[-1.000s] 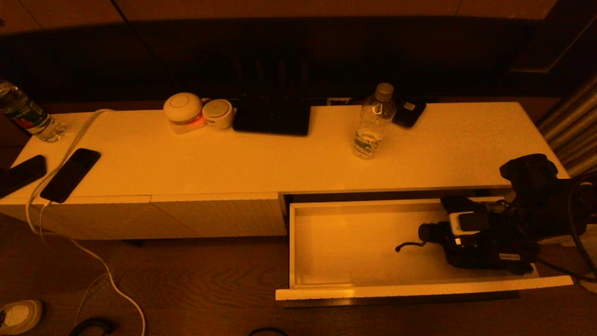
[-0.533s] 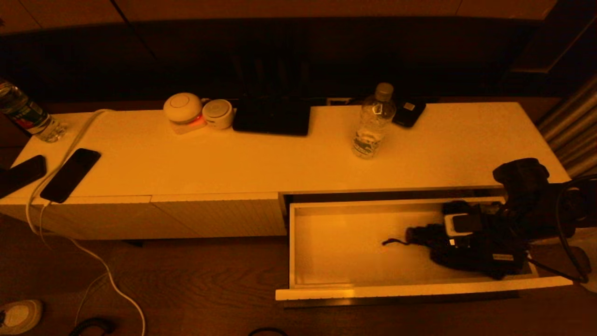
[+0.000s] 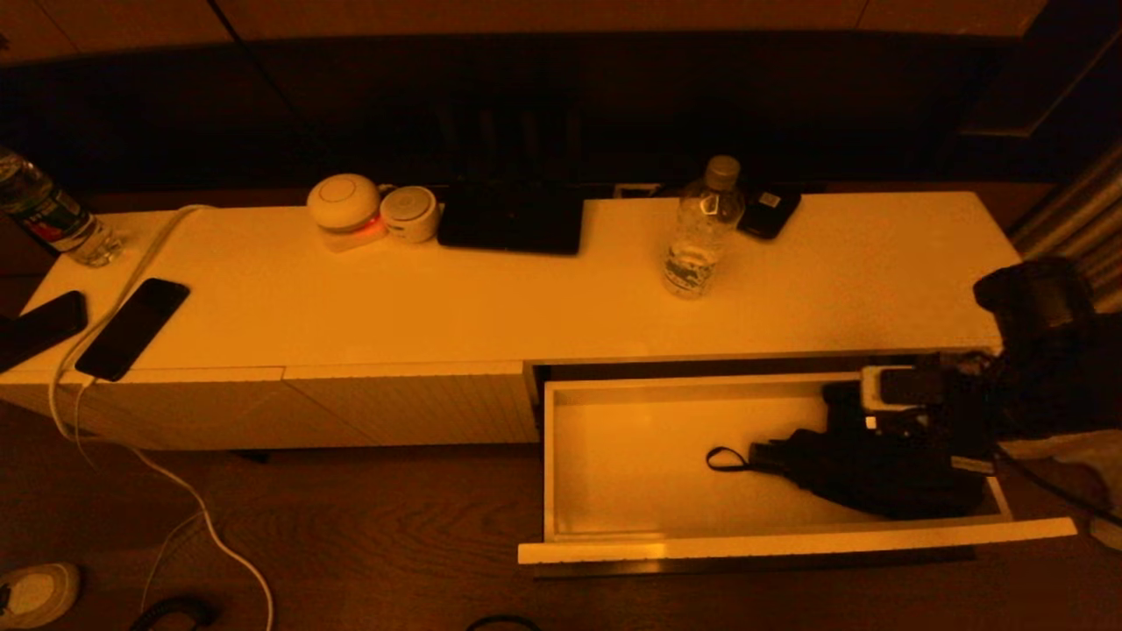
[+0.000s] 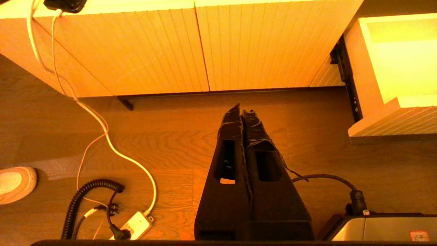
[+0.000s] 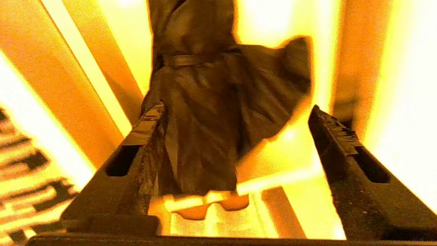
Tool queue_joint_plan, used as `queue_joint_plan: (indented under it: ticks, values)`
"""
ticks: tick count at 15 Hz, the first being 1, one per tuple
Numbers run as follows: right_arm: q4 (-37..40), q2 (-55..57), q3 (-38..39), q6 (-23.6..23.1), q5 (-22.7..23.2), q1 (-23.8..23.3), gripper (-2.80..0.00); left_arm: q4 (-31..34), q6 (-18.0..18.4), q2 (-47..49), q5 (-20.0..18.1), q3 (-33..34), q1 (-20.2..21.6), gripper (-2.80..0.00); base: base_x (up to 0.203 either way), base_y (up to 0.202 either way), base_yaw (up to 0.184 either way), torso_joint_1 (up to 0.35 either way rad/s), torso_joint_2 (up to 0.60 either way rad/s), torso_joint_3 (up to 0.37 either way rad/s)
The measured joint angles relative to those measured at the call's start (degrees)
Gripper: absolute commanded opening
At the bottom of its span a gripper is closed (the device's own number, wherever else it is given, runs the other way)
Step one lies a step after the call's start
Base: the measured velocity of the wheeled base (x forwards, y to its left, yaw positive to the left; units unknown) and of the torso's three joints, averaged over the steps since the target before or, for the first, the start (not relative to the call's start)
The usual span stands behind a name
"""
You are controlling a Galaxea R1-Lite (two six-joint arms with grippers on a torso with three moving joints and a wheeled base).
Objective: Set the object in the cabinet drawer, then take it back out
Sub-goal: Put the umbrella in the drawer, then put the mineral water in the drawer
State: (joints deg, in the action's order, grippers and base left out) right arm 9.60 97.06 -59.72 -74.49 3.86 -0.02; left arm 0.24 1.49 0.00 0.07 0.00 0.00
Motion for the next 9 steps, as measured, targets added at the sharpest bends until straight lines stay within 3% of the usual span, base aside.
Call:
queue_joint_plan:
  ticks: [2, 6, 9]
  values:
    - [4.23, -6.41, 0.04, 6.11, 0.36, 0.45, 0.0, -0.02, -0.01, 0.0, -0.01, 0.0, 0.0, -2.8, 0.0, 0.0, 0.0, 0.0, 0.0, 0.0]
    - [11.64, -16.63, -0.48, 23.12, 3.62, 1.17, 0.0, 0.01, 0.0, 0.0, 0.0, 0.0, 0.0, -2.8, 0.0, 0.0, 0.0, 0.0, 0.0, 0.0]
    - [12.39, -20.4, -0.63, 35.16, 5.08, 1.96, 0.0, 0.01, 0.0, 0.0, 0.0, 0.0, 0.0, -2.8, 0.0, 0.0, 0.0, 0.0, 0.0, 0.0]
